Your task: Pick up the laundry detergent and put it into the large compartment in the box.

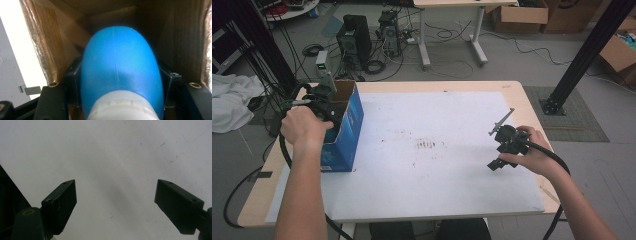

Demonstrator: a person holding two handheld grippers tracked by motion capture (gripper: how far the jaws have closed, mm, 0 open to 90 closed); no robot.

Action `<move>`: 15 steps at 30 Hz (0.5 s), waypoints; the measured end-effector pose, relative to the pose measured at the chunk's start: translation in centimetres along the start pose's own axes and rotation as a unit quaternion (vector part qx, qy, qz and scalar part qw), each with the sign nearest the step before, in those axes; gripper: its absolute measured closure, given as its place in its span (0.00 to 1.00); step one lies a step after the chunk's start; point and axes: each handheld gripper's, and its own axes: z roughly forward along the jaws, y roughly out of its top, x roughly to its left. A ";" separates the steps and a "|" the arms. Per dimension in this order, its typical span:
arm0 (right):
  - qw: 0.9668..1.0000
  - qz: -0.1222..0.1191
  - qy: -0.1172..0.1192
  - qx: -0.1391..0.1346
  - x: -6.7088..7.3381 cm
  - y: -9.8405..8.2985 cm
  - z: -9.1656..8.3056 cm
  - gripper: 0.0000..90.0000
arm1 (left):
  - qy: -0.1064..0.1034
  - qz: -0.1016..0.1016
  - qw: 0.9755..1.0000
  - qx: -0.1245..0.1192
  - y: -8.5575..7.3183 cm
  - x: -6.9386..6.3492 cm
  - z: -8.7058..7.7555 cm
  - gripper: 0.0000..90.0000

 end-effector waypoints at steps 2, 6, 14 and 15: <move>1.000 0.001 -0.001 0.002 -0.1 -0.1 0.0 0.20 | -0.001 -0.002 1.000 0.000 -0.1 0.1 0.0 0.41; 1.000 0.002 -0.001 -0.001 -0.1 -0.1 -0.2 0.20 | -0.001 -0.003 1.000 -0.001 -0.1 0.1 0.0 0.41; 1.000 0.002 -0.001 -0.001 -0.1 -0.1 -0.3 0.20 | -0.002 -0.005 1.000 0.000 -0.1 0.1 0.0 0.41; 1.000 0.002 -0.001 -0.001 -0.1 -0.1 -0.3 0.20 | -0.002 -0.005 1.000 0.000 -0.1 0.1 0.0 0.41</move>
